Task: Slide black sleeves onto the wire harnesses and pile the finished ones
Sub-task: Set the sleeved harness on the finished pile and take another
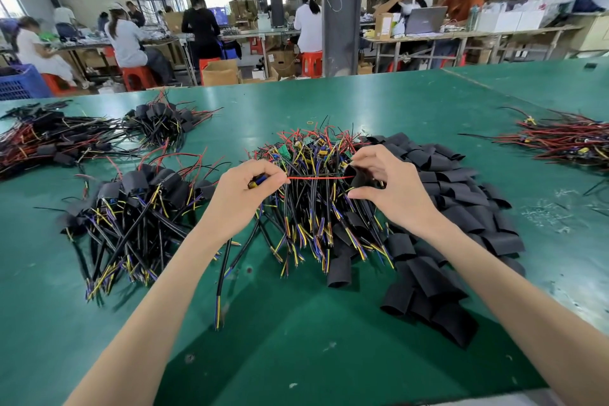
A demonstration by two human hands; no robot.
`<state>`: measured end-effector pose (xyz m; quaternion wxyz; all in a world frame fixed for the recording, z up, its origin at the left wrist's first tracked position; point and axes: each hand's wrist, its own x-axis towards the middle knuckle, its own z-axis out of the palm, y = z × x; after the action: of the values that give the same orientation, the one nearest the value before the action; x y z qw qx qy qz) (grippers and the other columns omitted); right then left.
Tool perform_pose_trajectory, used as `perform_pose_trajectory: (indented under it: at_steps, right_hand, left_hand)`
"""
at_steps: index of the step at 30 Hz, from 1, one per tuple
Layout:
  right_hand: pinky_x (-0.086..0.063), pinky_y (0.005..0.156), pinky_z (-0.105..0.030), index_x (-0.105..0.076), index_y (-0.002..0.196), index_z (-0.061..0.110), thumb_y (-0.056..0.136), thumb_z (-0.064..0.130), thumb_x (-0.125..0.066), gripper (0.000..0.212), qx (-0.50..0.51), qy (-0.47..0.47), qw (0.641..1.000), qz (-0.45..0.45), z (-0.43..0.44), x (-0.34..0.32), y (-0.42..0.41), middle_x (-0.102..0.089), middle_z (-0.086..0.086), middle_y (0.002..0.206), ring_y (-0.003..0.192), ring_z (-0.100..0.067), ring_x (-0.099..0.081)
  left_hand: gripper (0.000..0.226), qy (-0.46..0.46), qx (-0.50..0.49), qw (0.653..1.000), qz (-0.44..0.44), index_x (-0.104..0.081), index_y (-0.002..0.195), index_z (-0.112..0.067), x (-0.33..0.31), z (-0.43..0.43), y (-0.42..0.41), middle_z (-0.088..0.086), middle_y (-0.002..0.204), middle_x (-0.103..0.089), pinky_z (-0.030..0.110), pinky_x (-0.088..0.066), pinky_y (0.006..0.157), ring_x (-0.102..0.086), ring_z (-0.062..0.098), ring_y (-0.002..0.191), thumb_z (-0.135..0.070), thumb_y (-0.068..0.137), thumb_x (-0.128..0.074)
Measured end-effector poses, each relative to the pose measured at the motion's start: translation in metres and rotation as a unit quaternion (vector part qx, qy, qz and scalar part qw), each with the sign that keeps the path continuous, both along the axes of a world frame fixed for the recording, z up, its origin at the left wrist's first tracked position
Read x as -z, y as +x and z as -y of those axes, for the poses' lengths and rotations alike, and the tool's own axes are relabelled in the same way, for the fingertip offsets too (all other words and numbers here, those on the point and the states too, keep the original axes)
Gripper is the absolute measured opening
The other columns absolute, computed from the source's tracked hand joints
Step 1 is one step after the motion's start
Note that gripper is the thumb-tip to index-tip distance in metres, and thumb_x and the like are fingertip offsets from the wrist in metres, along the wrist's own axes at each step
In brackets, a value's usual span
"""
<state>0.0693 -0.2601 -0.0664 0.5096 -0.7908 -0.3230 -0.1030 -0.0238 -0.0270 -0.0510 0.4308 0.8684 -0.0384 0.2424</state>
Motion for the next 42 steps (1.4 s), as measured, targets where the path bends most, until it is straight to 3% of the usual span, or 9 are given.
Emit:
perform_pose_trajectory:
  at_steps: [8,13,16,19,22,25,30,34,42]
  right_hand:
    - [-0.035,0.091,-0.009,-0.055,0.109,0.025,0.068,0.011,-0.080,0.050,0.010,-0.104,0.991,0.081,-0.005,0.000,-0.005,-0.063,0.023,0.102,0.105,0.002,-0.057]
    - [-0.038,0.091,-0.033,-0.054,0.113,0.025,0.074,0.018,-0.075,0.045,0.020,-0.166,0.974,0.152,-0.012,0.003,-0.016,-0.066,0.010,0.110,0.106,-0.020,-0.053]
    - [-0.043,0.092,-0.038,-0.054,0.116,0.023,0.076,0.019,-0.074,0.044,0.008,-0.172,0.976,0.137,-0.014,0.004,-0.020,-0.066,0.008,0.112,0.107,-0.018,-0.056]
    - [-0.043,0.092,-0.039,-0.055,0.116,0.021,0.077,0.018,-0.073,0.043,0.010,-0.175,0.976,0.131,-0.015,0.004,-0.021,-0.065,0.004,0.111,0.107,-0.019,-0.057]
    - [-0.045,0.087,-0.037,-0.057,0.116,0.020,0.077,0.017,-0.073,0.042,0.014,-0.172,0.976,0.135,-0.014,0.005,-0.021,-0.064,0.000,0.109,0.102,-0.021,-0.057]
    - [-0.047,0.081,-0.038,-0.059,0.115,0.020,0.078,0.017,-0.073,0.040,0.015,-0.163,0.977,0.140,-0.015,0.006,-0.022,-0.063,-0.002,0.106,0.095,-0.022,-0.057]
    - [-0.046,0.088,-0.040,-0.059,0.116,0.020,0.077,0.013,-0.074,0.043,0.013,-0.154,0.978,0.139,-0.014,0.006,-0.022,-0.063,-0.003,0.110,0.100,-0.023,-0.058]
    - [-0.046,0.090,-0.042,-0.060,0.116,0.017,0.075,0.009,-0.074,0.044,0.011,-0.146,0.977,0.154,-0.014,0.006,-0.023,-0.063,-0.004,0.111,0.102,-0.024,-0.058]
    - [-0.048,0.084,-0.043,-0.062,0.113,0.016,0.073,0.008,-0.076,0.044,-0.005,-0.126,0.981,0.145,-0.014,0.003,-0.023,-0.065,-0.004,0.109,0.099,-0.023,-0.059]
  left_hand:
    - [0.007,0.052,0.012,0.999,-0.007,-0.066,0.088,-0.022,0.002,0.028,-0.006,-0.004,0.087,-0.060,0.014,-0.037,0.073,-0.052,0.008,0.080,-0.016,0.090,-0.062]
    - [0.052,0.031,0.093,0.992,-0.081,-0.039,0.130,-0.019,0.011,0.041,-0.007,-0.008,0.108,-0.057,0.010,-0.036,0.082,-0.052,0.007,0.093,0.007,0.088,-0.053]
    - [0.042,0.022,0.061,0.995,-0.070,-0.042,0.127,-0.015,0.015,0.042,-0.004,0.001,0.119,-0.054,0.022,-0.041,0.091,-0.054,0.010,0.095,-0.002,0.090,-0.058]
    - [0.026,-0.025,0.043,0.997,-0.051,-0.052,0.107,-0.013,0.015,0.045,-0.004,0.007,0.123,-0.051,0.029,-0.048,0.087,-0.061,0.020,0.091,-0.004,0.086,-0.065]
    - [0.024,-0.026,0.025,0.998,-0.044,-0.058,0.092,-0.025,0.015,0.043,-0.003,0.005,0.109,-0.059,0.020,-0.052,0.082,-0.066,0.015,0.087,-0.005,0.085,-0.067]
    - [0.022,-0.099,0.053,0.992,-0.058,-0.063,0.093,-0.020,0.015,0.043,-0.002,0.005,0.082,-0.063,0.026,-0.058,0.066,-0.068,0.019,0.071,0.001,0.087,-0.062]
    - [0.023,-0.094,0.049,0.993,-0.061,-0.065,0.090,-0.028,0.013,0.040,-0.002,-0.008,0.059,-0.062,0.029,-0.052,0.043,-0.058,0.042,0.058,-0.005,0.088,-0.063]
    - [0.018,-0.100,0.047,0.993,-0.051,-0.066,0.089,-0.025,0.012,0.040,-0.002,-0.009,0.053,-0.060,0.021,-0.043,0.039,-0.048,0.013,0.039,-0.008,0.090,-0.062]
    - [0.012,-0.099,0.061,0.990,-0.082,-0.067,0.097,-0.013,0.013,0.040,-0.003,-0.015,0.052,-0.055,0.014,-0.030,0.039,-0.042,0.002,0.041,-0.005,0.087,-0.064]
